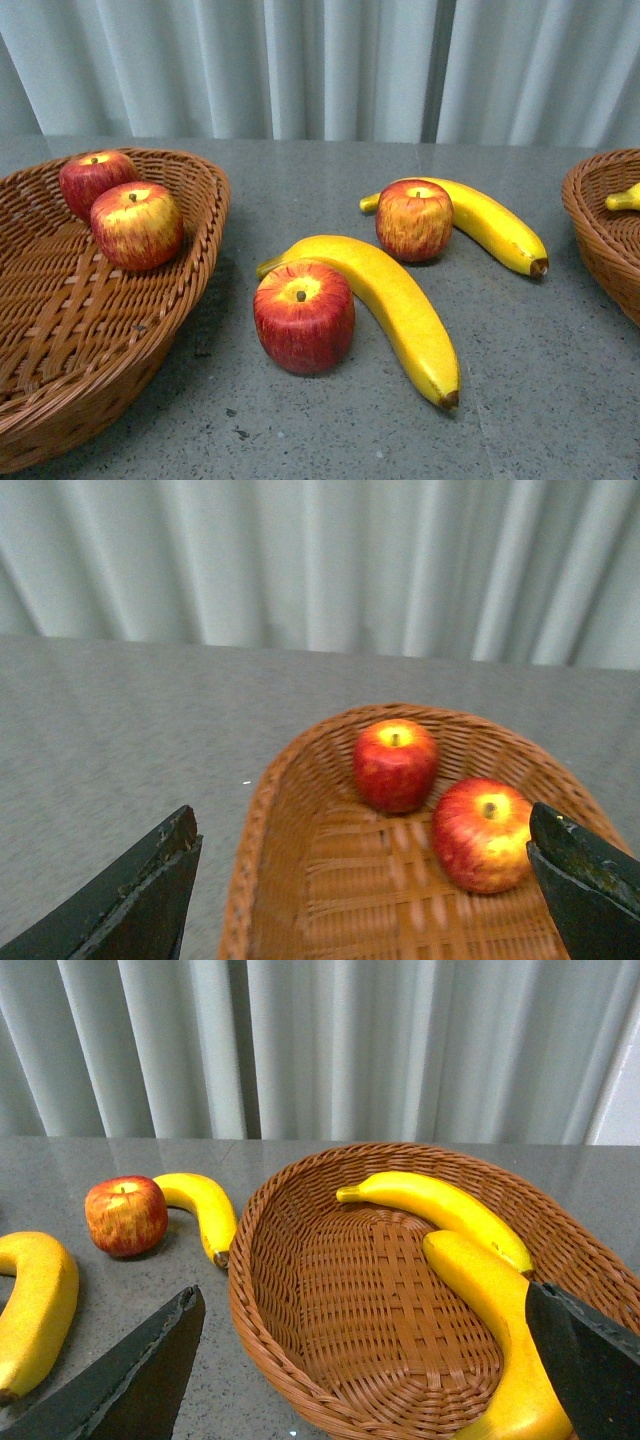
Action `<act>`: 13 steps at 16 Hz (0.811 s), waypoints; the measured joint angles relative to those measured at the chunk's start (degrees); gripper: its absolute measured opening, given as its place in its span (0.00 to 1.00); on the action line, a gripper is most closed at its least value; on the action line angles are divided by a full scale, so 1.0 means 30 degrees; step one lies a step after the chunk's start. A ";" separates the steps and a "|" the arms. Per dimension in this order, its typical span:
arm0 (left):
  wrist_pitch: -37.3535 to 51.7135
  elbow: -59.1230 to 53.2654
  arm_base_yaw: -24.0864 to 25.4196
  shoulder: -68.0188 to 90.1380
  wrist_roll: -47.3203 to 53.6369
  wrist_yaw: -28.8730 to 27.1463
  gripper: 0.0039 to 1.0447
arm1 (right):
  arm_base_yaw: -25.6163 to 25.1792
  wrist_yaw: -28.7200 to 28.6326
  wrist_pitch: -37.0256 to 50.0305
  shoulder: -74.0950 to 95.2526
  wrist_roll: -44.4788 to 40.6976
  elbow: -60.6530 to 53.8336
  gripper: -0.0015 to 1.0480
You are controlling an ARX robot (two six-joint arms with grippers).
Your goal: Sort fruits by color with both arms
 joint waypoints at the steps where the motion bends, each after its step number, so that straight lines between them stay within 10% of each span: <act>1: 0.0080 0.1472 -0.0838 0.2091 0.0299 0.1246 0.94 | 0.0000 0.0000 0.0000 0.0000 -0.0007 0.0000 0.94; 13: -0.3796 0.6528 -0.8415 1.0222 0.5348 0.4976 0.94 | 0.0000 0.0000 -0.0007 0.0000 -0.0007 0.0000 0.94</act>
